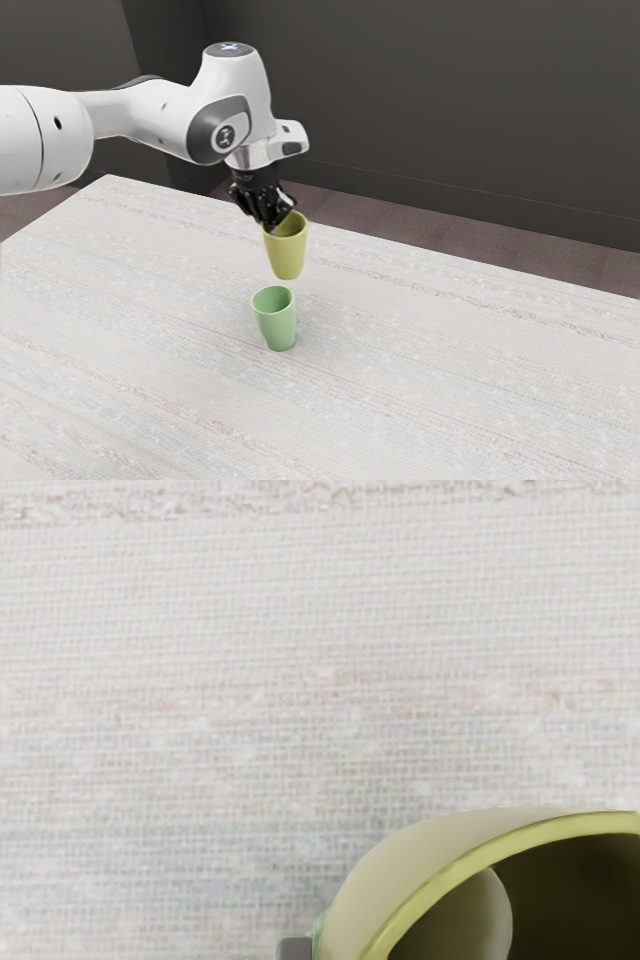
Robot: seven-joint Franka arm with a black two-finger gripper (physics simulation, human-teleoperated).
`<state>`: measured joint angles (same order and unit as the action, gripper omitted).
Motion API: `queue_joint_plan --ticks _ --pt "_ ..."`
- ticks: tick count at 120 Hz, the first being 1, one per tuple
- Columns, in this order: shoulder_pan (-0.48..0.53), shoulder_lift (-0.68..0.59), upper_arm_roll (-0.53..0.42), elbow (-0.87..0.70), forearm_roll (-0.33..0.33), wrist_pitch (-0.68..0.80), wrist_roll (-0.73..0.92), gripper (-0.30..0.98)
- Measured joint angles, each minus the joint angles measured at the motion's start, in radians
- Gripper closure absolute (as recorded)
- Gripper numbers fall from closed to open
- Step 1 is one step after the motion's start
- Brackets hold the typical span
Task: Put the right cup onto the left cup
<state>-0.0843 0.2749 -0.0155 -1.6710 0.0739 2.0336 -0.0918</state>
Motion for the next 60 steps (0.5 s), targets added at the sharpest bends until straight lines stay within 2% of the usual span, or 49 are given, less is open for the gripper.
queue_joint_plan --ticks 38,60 --pt "-0.002 -0.118 0.000 -0.136 0.000 0.006 -0.025 0.79" --pt "0.008 -0.136 0.000 -0.173 0.000 0.015 -0.040 0.79"
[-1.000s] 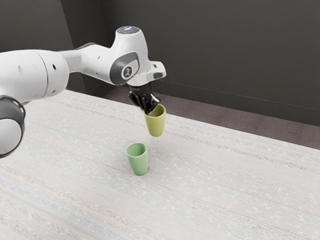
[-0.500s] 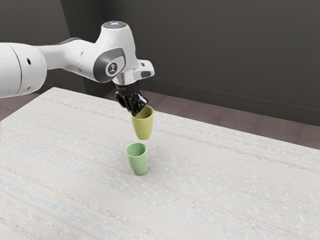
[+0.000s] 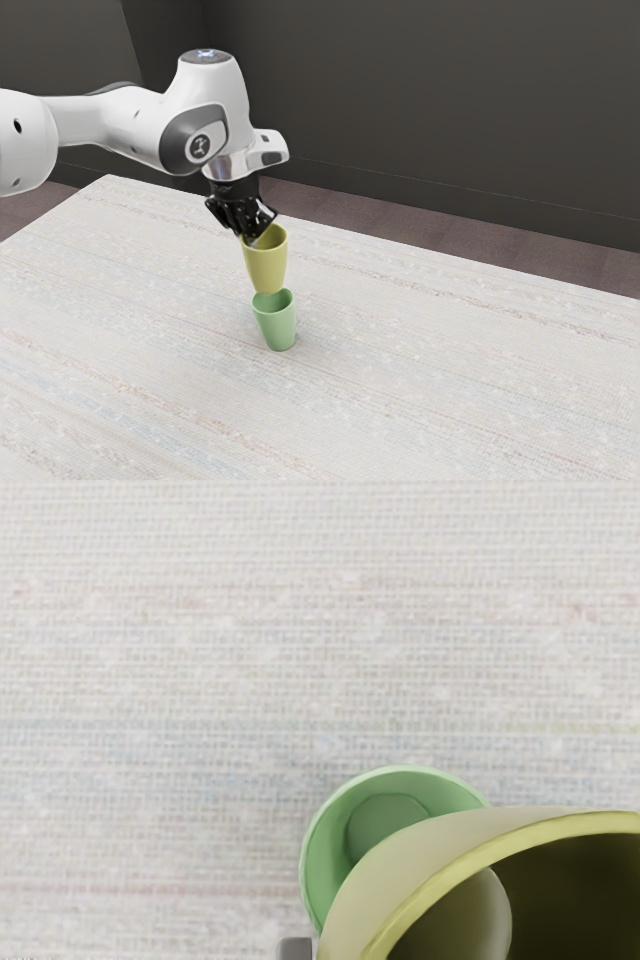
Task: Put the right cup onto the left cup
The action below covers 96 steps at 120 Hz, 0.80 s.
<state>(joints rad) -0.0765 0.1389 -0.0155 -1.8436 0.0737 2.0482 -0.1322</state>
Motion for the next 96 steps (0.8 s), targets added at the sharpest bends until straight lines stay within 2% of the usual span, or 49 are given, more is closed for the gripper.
queue_joint_plan --ticks 96 --pt "0.009 0.077 0.000 -0.010 -0.009 0.056 -0.034 0.79"
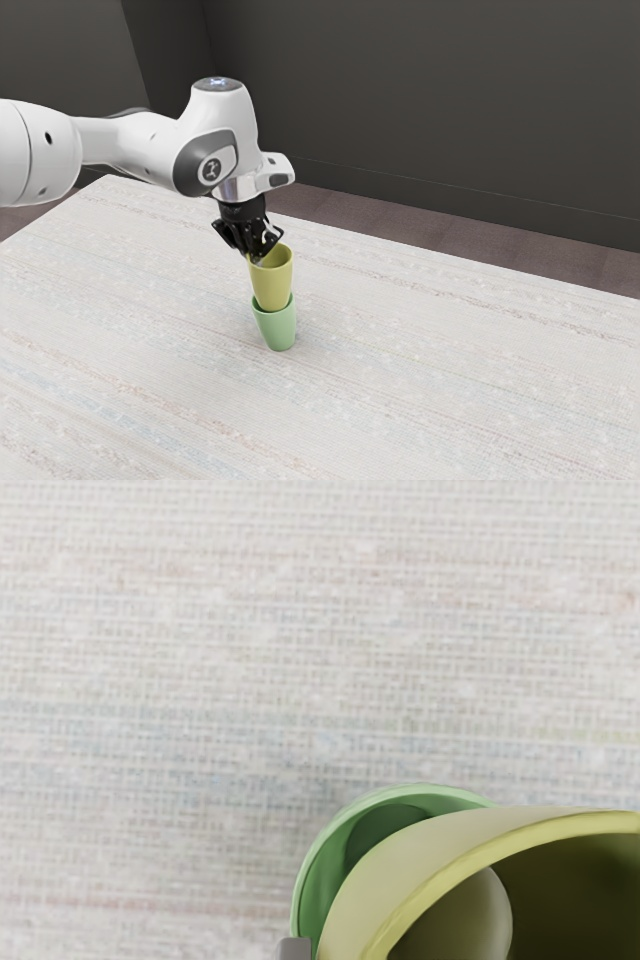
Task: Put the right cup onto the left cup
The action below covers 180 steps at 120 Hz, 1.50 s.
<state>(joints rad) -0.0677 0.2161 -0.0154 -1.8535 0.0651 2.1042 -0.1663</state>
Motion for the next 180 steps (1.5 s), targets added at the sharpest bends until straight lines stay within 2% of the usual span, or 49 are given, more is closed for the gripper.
queue_joint_plan --ticks 7,26,36,60,113,149,180 --pt "0.000 0.002 0.000 0.000 0.000 0.001 -0.001 0.78" --pt "0.003 0.013 0.000 -0.001 0.000 0.007 0.002 0.43" --pt "0.003 0.014 0.000 -0.001 -0.001 0.009 0.004 0.29" --pt "0.003 0.013 0.000 0.000 -0.001 0.012 0.007 0.11" --pt "0.000 -0.018 0.000 0.041 0.002 -0.031 0.014 0.01" --pt "-0.002 -0.167 0.000 0.047 0.002 -0.209 0.038 0.00" --pt "0.005 -0.186 0.006 0.132 -0.012 -0.375 0.119 0.00"
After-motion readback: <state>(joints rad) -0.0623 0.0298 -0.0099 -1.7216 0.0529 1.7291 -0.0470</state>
